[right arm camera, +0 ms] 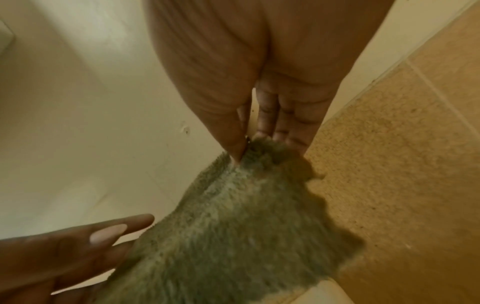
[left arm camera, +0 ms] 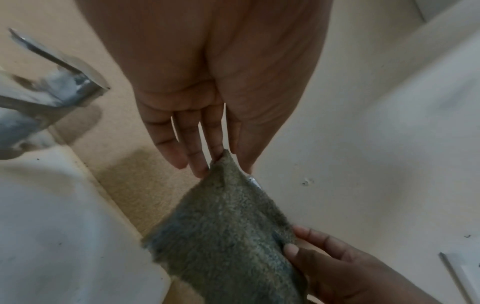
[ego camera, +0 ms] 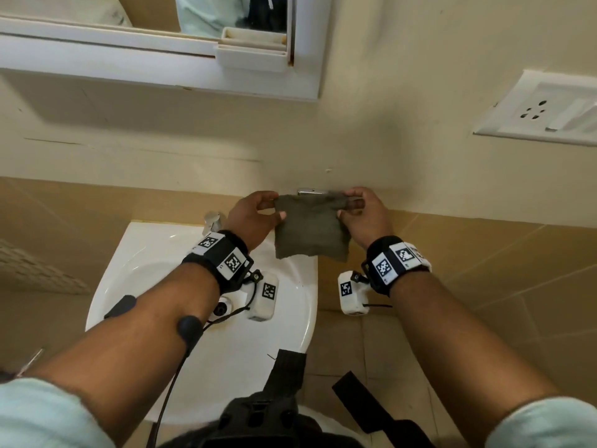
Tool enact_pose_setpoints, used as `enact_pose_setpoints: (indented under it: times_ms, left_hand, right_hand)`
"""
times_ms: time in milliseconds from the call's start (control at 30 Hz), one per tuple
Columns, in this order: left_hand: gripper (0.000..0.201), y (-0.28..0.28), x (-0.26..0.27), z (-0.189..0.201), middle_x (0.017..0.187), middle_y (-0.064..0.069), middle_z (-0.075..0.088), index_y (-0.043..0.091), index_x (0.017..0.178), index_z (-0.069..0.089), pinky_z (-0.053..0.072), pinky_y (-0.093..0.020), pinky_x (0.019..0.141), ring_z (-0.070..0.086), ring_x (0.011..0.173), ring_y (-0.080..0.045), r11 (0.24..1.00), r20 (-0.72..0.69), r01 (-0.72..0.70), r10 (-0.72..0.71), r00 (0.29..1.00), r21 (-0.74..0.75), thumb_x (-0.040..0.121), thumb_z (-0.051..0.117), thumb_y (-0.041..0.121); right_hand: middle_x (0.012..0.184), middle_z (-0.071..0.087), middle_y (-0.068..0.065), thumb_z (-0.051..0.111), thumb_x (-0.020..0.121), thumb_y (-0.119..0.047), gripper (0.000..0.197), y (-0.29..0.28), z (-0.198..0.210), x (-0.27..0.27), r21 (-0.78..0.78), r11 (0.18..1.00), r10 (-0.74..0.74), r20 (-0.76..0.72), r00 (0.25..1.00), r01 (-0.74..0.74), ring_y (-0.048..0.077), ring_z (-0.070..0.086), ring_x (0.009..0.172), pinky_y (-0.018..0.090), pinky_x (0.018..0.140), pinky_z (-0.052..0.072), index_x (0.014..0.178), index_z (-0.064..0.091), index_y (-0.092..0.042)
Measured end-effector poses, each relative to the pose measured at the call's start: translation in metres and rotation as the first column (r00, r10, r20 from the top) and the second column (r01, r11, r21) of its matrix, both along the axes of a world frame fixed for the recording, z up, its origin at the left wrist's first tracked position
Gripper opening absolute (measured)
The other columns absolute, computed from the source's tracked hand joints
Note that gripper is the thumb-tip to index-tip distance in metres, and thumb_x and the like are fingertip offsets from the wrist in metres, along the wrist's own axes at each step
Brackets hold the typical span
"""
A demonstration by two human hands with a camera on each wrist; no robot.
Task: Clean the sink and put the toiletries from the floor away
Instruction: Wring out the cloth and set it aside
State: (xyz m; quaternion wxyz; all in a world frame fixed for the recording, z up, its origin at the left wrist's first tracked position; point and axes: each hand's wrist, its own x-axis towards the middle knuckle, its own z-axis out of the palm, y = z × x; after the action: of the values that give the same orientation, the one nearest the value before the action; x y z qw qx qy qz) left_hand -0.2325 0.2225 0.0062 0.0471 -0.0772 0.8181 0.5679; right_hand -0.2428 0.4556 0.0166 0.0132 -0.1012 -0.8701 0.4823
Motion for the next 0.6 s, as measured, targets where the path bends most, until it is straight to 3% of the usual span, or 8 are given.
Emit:
enact_pose_setpoints:
  times_ms: [133,233,367,433,467,533,600]
  left_hand:
    - [0.042,-0.003,0.013,-0.003,0.12,0.001,0.069,0.015,0.129,0.061,0.054,-0.034,0.093,0.066,0.107,-0.016,0.998,-0.017,-0.052,0.052,0.999,-0.028,0.088,0.073,0.017]
    - [0.037,-0.002,0.027,0.002,0.103,0.005,0.07,0.014,0.126,0.063,0.053,-0.019,0.087,0.066,0.098,-0.011,0.989,-0.114,-0.117,0.107,0.988,-0.086,0.09,0.07,0.017]
    - [0.028,0.002,0.048,0.022,0.075,-0.003,0.071,0.025,0.116,0.065,0.05,-0.016,0.066,0.069,0.074,-0.008,0.973,-0.212,-0.185,0.153,0.965,-0.141,0.093,0.064,0.041]
    - [0.022,0.005,0.058,0.036,0.071,-0.004,0.07,0.031,0.11,0.066,0.052,-0.016,0.066,0.067,0.067,-0.004,0.971,-0.244,-0.169,0.124,0.962,-0.172,0.093,0.062,0.045]
    - [0.019,0.007,0.063,0.043,0.073,-0.003,0.07,0.032,0.111,0.065,0.056,-0.022,0.07,0.067,0.069,-0.007,0.971,-0.274,-0.155,0.102,0.956,-0.179,0.094,0.063,0.04]
    - [0.027,0.011,0.075,0.061,0.09,0.002,0.068,0.032,0.12,0.061,0.058,-0.031,0.078,0.066,0.079,-0.009,0.965,-0.379,-0.138,0.045,0.924,-0.222,0.093,0.064,0.028]
    - [0.044,0.014,0.083,0.084,0.123,0.009,0.057,0.031,0.132,0.054,0.056,-0.025,0.084,0.062,0.096,-0.006,0.936,-0.519,-0.152,-0.037,0.854,-0.317,0.091,0.067,0.022]
  right_hand:
    - [0.12,0.062,-0.003,0.07,0.09,-0.022,0.035,0.008,-0.01,0.012,0.0,1.0,-0.013,-0.015,1.0,0.013,0.017,0.059,0.109,0.037,0.096,0.052,0.123,0.06,-0.025]
    - [0.121,0.06,-0.003,0.069,0.091,-0.024,0.027,0.014,-0.007,0.024,0.027,1.0,-0.011,-0.097,0.995,0.014,0.015,0.06,0.101,0.037,0.093,0.054,0.117,0.064,-0.027]
    - [0.087,0.065,-0.003,0.07,0.09,-0.022,0.012,0.009,0.013,0.04,0.008,1.0,0.021,-0.226,0.974,-0.02,0.005,0.057,0.074,0.024,0.072,0.054,0.102,0.068,-0.022]
    - [0.073,0.058,-0.004,0.071,0.089,-0.028,0.015,0.004,0.026,0.045,0.007,0.999,0.032,-0.248,0.968,-0.032,0.005,0.052,0.063,0.018,0.061,0.046,0.103,0.065,-0.026]
    - [0.072,0.056,-0.005,0.071,0.089,-0.028,0.019,0.001,0.03,0.046,0.028,0.998,0.055,-0.243,0.968,-0.05,0.006,0.051,0.063,0.018,0.06,0.044,0.106,0.064,-0.028]
    - [0.087,0.061,-0.008,0.072,0.087,-0.024,0.041,-0.005,0.038,0.048,0.08,0.984,0.175,-0.203,0.963,-0.162,0.005,0.056,0.077,0.021,0.072,0.047,0.124,0.059,-0.036]
    - [0.128,0.056,-0.007,0.077,0.082,-0.021,0.075,-0.012,0.041,0.046,0.181,0.933,0.341,-0.156,0.927,-0.312,0.011,0.054,0.114,0.031,0.097,0.047,0.143,0.04,-0.046]
